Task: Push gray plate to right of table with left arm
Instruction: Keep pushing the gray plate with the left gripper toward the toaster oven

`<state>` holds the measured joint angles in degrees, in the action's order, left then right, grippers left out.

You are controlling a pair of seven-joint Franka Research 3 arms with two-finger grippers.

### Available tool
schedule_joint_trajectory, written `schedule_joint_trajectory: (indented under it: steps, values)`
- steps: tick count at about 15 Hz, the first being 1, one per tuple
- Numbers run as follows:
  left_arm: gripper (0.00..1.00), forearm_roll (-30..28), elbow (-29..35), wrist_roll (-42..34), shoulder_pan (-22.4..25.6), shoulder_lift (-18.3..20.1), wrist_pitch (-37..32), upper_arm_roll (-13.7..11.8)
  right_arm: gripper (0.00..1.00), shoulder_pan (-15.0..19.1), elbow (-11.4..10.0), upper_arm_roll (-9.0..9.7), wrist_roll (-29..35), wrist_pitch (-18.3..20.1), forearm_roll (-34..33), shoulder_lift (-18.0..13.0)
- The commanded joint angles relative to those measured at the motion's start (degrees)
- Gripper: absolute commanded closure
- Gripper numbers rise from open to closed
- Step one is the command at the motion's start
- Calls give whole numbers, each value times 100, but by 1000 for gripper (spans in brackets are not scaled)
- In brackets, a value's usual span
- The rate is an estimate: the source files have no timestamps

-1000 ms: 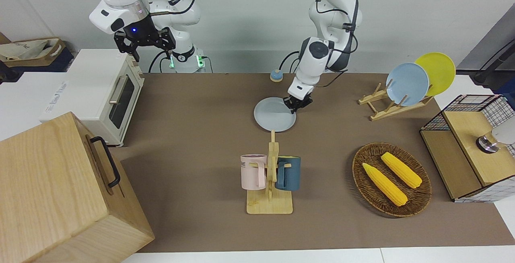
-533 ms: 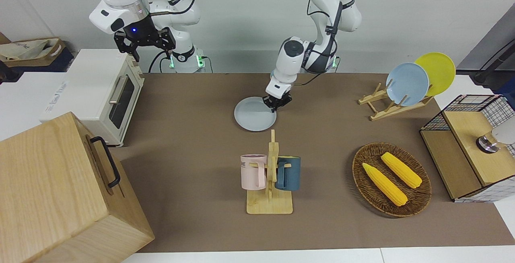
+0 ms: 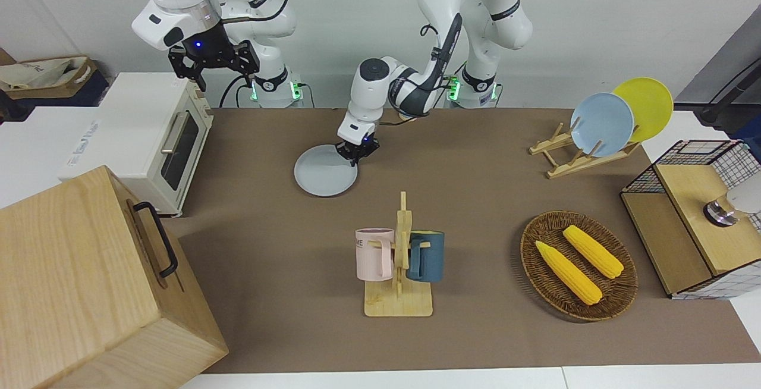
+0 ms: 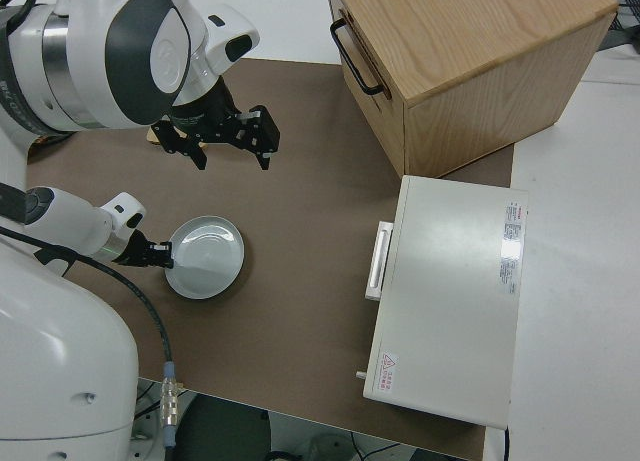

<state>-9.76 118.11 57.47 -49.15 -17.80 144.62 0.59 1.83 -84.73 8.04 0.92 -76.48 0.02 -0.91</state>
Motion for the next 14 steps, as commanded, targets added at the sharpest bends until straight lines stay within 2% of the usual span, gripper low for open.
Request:
schedule_joint_trajectory:
  steps: [1, 4, 5, 6, 7, 8, 9, 10, 14]
  values:
    - [1000, 360, -569, 509, -182, -601, -66, -33, 17, 115, 53, 92, 75, 89, 25, -14]
    - [1000, 404, -666, 616, -253, -646, -109, -42, 17, 107, 53, 92, 75, 89, 25, -14]
    - [953, 404, -684, 616, -244, -628, -153, -42, 17, 107, 53, 92, 75, 89, 25, -14]
    - [737, 404, -762, 607, -192, -619, -241, -42, 17, 107, 53, 92, 75, 89, 25, -14]
    - [472, 404, -815, 572, -156, -584, -416, -51, 17, 107, 53, 92, 66, 89, 25, -14]
    - [366, 404, -877, 476, -147, -549, -617, -85, 17, 115, 53, 92, 75, 89, 25, -14]
    - [217, 404, -904, 345, -147, -497, -793, -121, 17, 107, 53, 92, 75, 89, 25, -14]
    - [5, 387, -895, 143, -130, -400, -934, -138, 17, 107, 53, 92, 66, 89, 25, -14]
    - [9, 168, -878, -717, 291, 21, -1602, -103, 17, 107, 53, 92, 75, 89, 25, -14]
